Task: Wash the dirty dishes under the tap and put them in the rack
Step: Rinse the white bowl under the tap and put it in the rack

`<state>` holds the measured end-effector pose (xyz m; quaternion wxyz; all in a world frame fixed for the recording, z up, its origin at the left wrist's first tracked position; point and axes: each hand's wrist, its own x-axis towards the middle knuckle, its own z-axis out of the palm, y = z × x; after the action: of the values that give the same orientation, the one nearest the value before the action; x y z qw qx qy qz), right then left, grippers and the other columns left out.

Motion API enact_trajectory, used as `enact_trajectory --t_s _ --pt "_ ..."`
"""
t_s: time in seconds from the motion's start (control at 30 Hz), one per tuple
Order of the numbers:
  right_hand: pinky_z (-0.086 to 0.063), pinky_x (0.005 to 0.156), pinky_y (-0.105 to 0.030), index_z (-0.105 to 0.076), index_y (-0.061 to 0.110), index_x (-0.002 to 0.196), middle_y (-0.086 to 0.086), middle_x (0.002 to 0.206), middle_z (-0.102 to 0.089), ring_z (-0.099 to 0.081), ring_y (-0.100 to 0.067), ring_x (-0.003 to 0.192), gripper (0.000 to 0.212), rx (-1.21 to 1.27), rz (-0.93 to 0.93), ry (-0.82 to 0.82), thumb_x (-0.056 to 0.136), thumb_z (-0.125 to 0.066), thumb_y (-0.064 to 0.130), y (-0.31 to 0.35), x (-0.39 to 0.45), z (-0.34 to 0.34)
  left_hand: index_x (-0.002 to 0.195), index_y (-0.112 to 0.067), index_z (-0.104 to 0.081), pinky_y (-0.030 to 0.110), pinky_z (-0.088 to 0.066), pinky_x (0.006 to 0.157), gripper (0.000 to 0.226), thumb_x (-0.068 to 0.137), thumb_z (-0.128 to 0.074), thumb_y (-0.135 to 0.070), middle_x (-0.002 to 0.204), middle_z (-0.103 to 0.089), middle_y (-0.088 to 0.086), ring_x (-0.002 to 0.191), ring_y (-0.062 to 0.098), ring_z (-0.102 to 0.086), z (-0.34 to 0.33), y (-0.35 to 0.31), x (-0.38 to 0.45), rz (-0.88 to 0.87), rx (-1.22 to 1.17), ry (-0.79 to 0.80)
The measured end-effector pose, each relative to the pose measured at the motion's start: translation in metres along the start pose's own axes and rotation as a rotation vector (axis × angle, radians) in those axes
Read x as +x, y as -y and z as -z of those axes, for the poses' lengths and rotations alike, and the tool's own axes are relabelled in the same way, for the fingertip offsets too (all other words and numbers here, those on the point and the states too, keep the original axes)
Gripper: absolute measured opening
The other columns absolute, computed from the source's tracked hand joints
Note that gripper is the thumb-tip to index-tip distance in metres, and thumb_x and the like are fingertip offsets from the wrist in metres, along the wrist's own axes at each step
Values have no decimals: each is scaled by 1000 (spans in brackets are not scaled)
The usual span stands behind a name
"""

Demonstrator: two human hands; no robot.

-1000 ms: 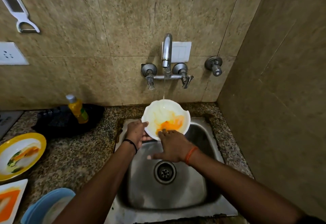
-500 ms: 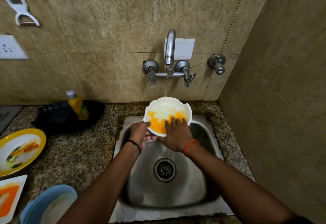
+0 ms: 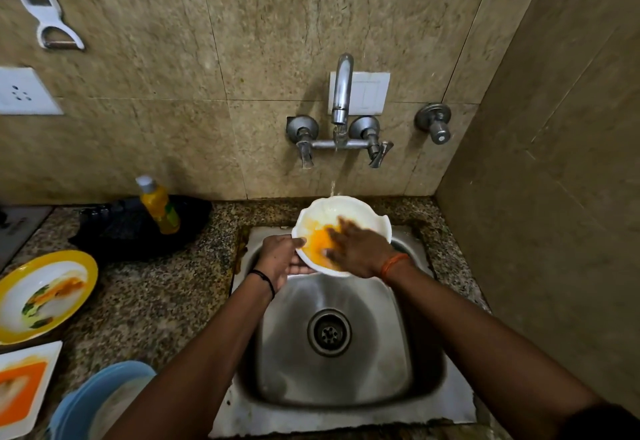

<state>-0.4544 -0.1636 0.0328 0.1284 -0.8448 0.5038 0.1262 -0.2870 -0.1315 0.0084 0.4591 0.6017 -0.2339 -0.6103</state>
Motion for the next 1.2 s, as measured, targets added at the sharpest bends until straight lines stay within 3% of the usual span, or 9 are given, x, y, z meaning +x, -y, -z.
enact_trajectory --t_s 0.1,0.2,0.3,0.4,0.5,0.63,0.8,1.07,1.2 --pt "-32 112 -41 -26 10 150 -16 159 -16 -24 -29 145 65 -20 -92 -55 97 -40 45 -12 4 0 109 -5 -59 38 -59 48 17 93 -56 -6 85 -68 15 62 26 -69 1 -7 1 -10 -26 3" --pt "-42 97 -35 -59 10 125 -15 131 -59 -53 -31 122 44 351 -210 -342 93 -52 40 -15 10 10 111 -4 -58 36 -58 46 18 93 -55 -6 87 -68 15 65 25 -68 4 -10 5 2 -33 -2" --pt "-48 92 -34 -65 5 115 -16 111 -69 -61 -32 109 44 804 -402 -698 92 -56 42 -25 25 44 113 -3 -59 35 -57 47 20 94 -55 -6 92 -68 17 70 27 -68 6 -12 7 5 -33 7" --pt "-48 73 -35 -69 -1 89 -21 91 -70 -65 -36 91 49 839 -485 -817 91 -54 46 -35 37 76 111 -4 -59 34 -57 47 18 94 -56 -7 89 -69 15 70 26 -69 6 -13 8 1 -27 17" --pt "-40 62 -32 -67 -2 86 -21 91 -68 -64 -36 87 52 716 -551 -836 93 -51 46 -46 43 83 112 -5 -59 34 -57 49 19 93 -57 -8 90 -70 14 72 26 -69 6 -13 10 9 -23 29" --pt "-45 70 -32 -71 3 95 -18 96 -71 -64 -34 92 37 671 -474 -838 95 -52 35 -58 48 83 113 -5 -59 34 -58 49 21 93 -57 -9 90 -69 14 72 26 -69 7 -12 13 15 -25 28" --pt "-47 71 -33 -71 1 92 -22 92 -69 -62 -37 91 28 735 -493 -900 92 -55 24 -54 51 85 114 -5 -58 35 -58 48 21 93 -57 -8 90 -69 14 71 27 -68 9 -11 14 25 -33 20" --pt "-46 72 -32 -72 5 97 -17 96 -71 -64 -33 92 32 981 -529 -886 93 -53 30 -47 48 82 114 -3 -58 35 -58 48 22 93 -57 -8 90 -69 16 66 24 -69 11 -11 17 22 -38 14" --pt "-43 90 -34 -53 6 129 -20 123 -61 -56 -36 116 46 821 -419 -698 98 -45 40 -11 27 47 115 -2 -58 35 -57 47 23 92 -57 -7 88 -69 17 57 21 -71 11 -6 18 34 -47 14"
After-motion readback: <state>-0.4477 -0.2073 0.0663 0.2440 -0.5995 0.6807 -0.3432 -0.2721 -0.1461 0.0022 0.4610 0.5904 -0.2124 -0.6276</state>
